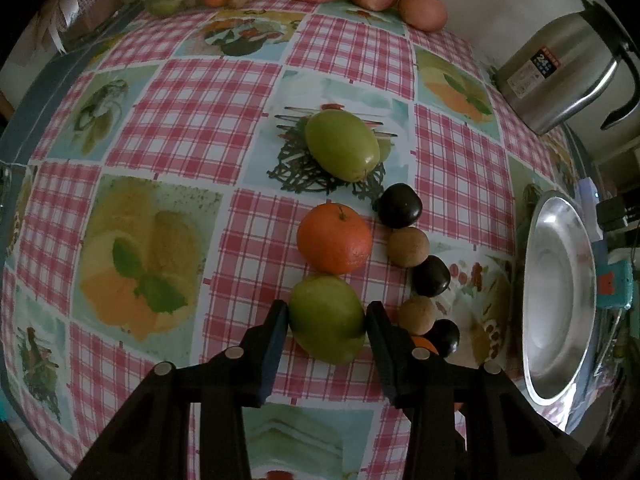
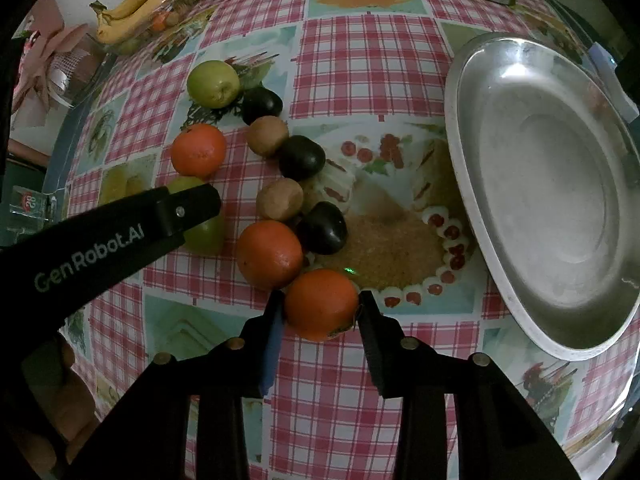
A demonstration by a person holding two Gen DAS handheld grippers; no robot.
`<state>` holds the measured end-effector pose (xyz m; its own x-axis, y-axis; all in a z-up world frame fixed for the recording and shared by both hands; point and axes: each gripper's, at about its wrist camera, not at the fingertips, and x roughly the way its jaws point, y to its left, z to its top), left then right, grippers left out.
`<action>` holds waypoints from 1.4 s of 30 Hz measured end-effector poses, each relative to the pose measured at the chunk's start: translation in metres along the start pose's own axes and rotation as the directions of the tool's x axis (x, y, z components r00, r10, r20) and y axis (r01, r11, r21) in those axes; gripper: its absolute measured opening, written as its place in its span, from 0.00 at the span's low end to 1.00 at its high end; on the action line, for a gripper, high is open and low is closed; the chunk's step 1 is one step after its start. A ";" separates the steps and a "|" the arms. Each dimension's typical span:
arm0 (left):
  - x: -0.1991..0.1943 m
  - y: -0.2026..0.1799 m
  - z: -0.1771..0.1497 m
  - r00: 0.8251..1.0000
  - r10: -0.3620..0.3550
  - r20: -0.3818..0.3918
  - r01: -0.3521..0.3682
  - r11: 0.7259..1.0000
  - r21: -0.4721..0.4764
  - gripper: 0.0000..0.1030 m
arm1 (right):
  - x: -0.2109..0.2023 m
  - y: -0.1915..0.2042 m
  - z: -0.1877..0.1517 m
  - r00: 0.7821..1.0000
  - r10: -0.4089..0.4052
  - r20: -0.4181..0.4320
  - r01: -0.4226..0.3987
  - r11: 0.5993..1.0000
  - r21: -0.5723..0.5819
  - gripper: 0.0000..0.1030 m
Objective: Organize fruits
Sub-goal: 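Close the right tool on the orange while the left tool grasps the green mango, then carry both fruits over the steel plate and release them onto it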
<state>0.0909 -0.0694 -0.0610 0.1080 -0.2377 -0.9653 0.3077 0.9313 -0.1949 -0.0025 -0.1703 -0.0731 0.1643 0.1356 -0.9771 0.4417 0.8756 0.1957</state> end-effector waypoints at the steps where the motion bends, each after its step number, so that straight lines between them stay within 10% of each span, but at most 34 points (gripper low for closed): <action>1: 0.000 0.000 0.000 1.000 -0.005 -0.002 0.005 1.000 -0.005 0.42 | 0.000 0.000 0.000 1.000 0.001 -0.001 -0.001 1.000 0.000 0.37; 25: -0.064 -0.006 0.004 0.986 -0.048 0.161 0.047 0.999 0.007 0.42 | -0.061 -0.016 0.006 0.985 -0.002 0.172 -0.007 0.999 0.050 0.37; 42: -0.051 -0.082 -0.020 0.989 -0.067 0.129 0.042 0.981 0.188 0.42 | -0.075 -0.111 0.001 0.974 -0.107 0.200 0.038 0.945 0.325 0.37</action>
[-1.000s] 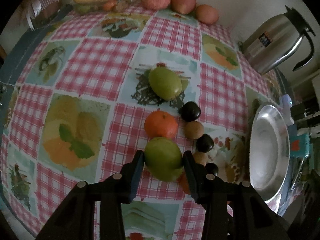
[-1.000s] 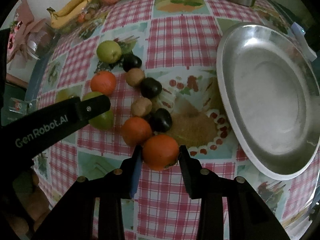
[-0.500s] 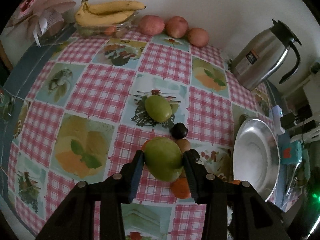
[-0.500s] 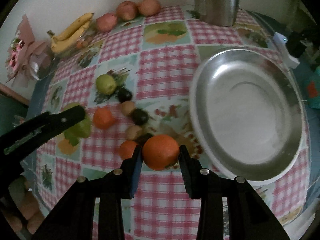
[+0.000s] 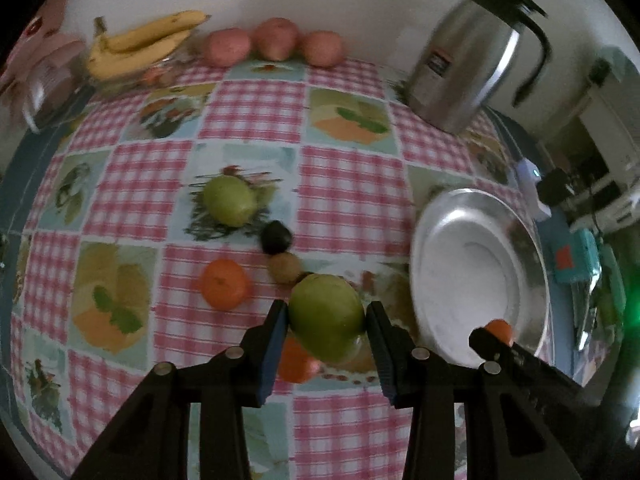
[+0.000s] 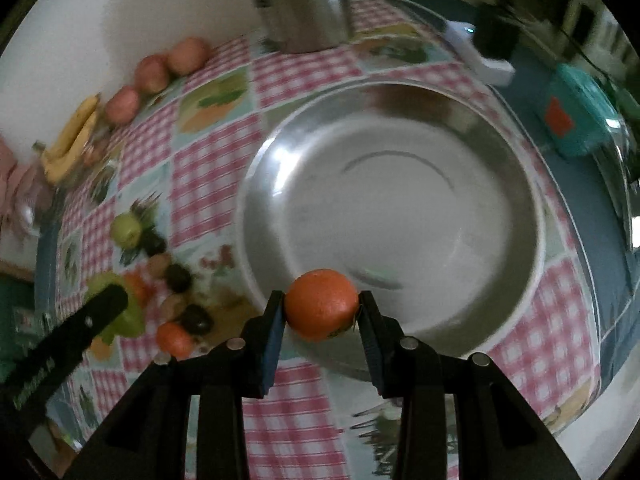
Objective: Organize fruits
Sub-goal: 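Carry both fruits over the steel plate and release them onto it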
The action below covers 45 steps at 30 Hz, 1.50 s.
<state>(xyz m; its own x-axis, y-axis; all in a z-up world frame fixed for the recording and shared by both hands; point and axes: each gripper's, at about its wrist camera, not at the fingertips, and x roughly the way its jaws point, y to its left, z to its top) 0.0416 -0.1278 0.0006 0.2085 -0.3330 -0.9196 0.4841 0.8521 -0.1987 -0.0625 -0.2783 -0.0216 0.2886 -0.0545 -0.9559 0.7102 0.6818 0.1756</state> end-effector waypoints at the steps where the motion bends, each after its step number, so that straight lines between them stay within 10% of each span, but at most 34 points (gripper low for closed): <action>1: 0.001 -0.007 -0.001 1.000 -0.002 0.001 0.002 1.000 0.017 0.42 | 0.000 -0.007 0.001 1.000 -0.003 0.001 0.003 1.000 0.022 0.37; 18: 0.022 -0.092 -0.017 0.994 -0.097 0.044 0.084 0.966 0.246 0.42 | 0.001 -0.068 0.003 0.999 -0.042 -0.004 0.042 0.981 0.188 0.37; 45: 0.027 -0.091 -0.017 0.998 -0.062 0.034 0.052 0.968 0.246 0.55 | 0.001 -0.072 0.002 0.999 -0.040 -0.010 0.042 0.973 0.227 0.39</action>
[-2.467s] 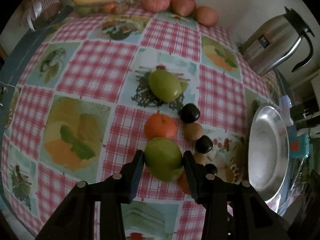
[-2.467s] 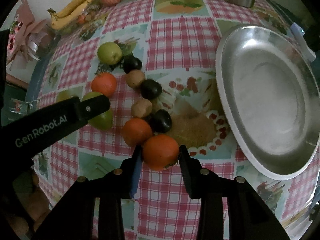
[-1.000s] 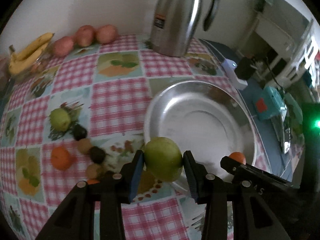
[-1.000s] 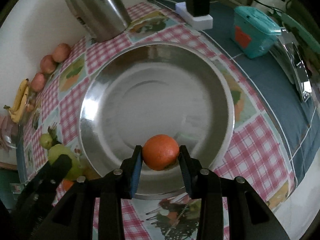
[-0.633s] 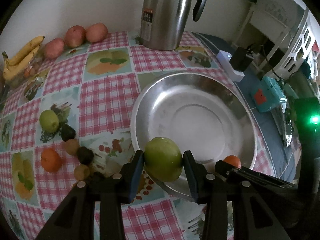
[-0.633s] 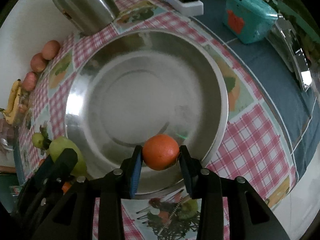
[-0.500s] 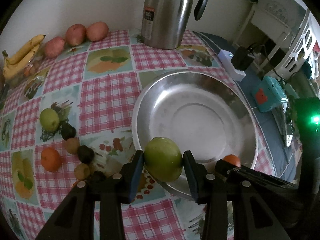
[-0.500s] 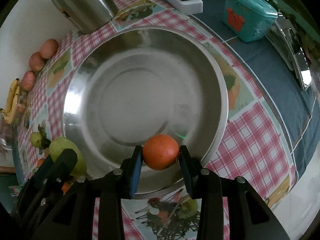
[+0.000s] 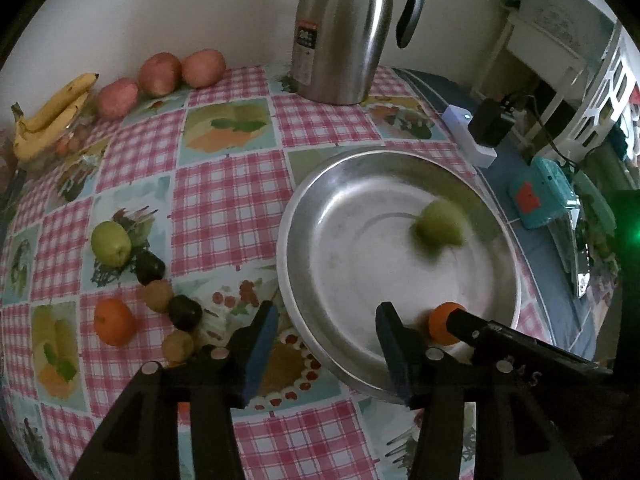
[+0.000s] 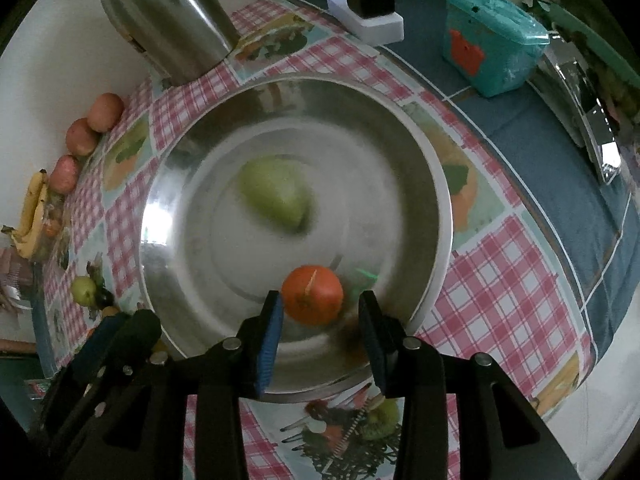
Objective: Organize fruits
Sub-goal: 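Carry both fruits over the steel plate and release them onto it, then withdraw both open tools from the plate back toward the fruit row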
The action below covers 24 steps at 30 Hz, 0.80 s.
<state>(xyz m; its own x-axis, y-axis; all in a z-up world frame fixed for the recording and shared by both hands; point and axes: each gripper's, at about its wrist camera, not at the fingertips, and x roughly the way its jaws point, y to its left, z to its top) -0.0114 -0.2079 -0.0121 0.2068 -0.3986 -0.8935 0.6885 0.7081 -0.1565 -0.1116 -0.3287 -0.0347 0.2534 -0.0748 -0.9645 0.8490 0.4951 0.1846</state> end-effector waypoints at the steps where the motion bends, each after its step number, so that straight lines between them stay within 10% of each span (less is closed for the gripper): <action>1: 0.000 0.001 0.000 1.000 0.003 -0.003 -0.003 1.000 -0.007 0.57 | -0.001 0.000 0.000 1.000 0.001 0.004 -0.001 1.000 0.000 0.39; 24: -0.003 0.082 -0.011 0.980 0.145 -0.135 -0.177 0.948 -0.263 0.75 | -0.001 0.018 0.002 1.000 -0.024 0.003 0.025 0.996 -0.082 0.41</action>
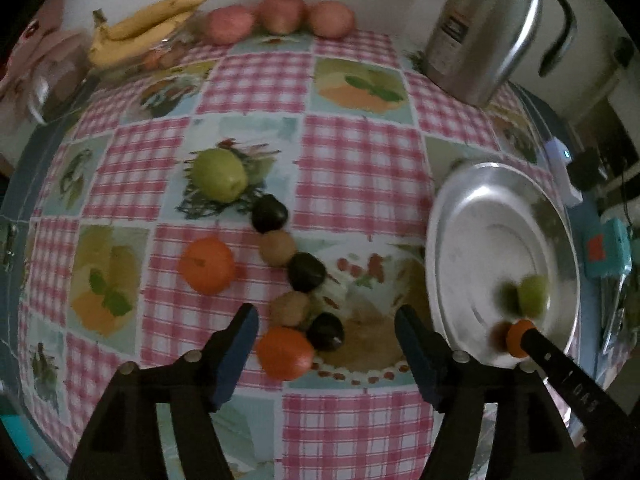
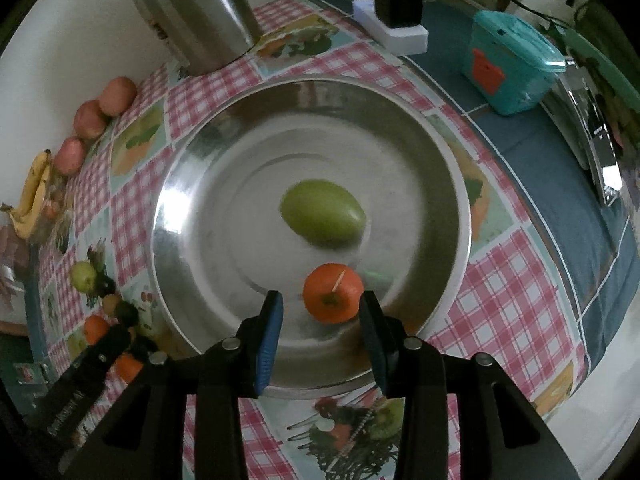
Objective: Organize fruits
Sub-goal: 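Withdraw both open tools from the plate back toward the fruit row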
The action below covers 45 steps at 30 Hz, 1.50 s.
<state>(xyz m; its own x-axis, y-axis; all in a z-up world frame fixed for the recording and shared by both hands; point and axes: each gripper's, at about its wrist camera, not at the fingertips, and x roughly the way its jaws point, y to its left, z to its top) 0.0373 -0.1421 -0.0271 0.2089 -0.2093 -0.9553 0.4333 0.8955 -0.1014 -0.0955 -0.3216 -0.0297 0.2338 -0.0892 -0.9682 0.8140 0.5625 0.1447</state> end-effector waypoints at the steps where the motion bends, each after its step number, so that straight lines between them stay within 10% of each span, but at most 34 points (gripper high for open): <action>1: -0.002 0.002 0.001 1.000 0.005 0.007 -0.005 1.000 -0.005 0.76 | 0.000 0.002 0.000 1.000 -0.005 -0.001 0.005 1.000 -0.009 0.43; 17: -0.010 0.034 0.007 0.999 0.051 0.010 -0.050 0.997 -0.062 0.81 | 0.001 0.026 -0.006 1.000 -0.026 -0.009 0.025 0.994 -0.108 0.47; 22: -0.007 0.038 0.007 0.997 0.078 0.011 -0.077 0.995 -0.070 1.00 | 0.003 0.029 -0.007 0.999 -0.029 -0.014 0.027 0.992 -0.125 0.60; 24: -0.008 0.039 0.007 0.996 0.089 0.022 -0.088 0.994 -0.069 1.00 | 0.003 0.030 -0.007 0.999 -0.033 -0.006 0.032 0.990 -0.138 0.79; 31: -0.006 0.039 0.007 0.994 0.105 0.027 -0.104 0.993 -0.061 1.00 | 0.003 0.033 -0.007 0.999 -0.046 0.027 0.050 0.984 -0.169 0.95; 45: -0.011 0.037 0.007 0.993 0.100 0.066 -0.096 0.994 -0.057 1.00 | 0.000 0.031 -0.008 0.998 -0.023 0.060 0.032 0.986 -0.162 0.95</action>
<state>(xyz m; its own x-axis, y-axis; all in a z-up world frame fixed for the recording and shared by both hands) 0.0571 -0.1092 -0.0187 0.3088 -0.1448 -0.9401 0.3605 0.9324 -0.0251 -0.0743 -0.2980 -0.0267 0.2466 -0.1514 -0.9572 0.7241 0.6852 0.0782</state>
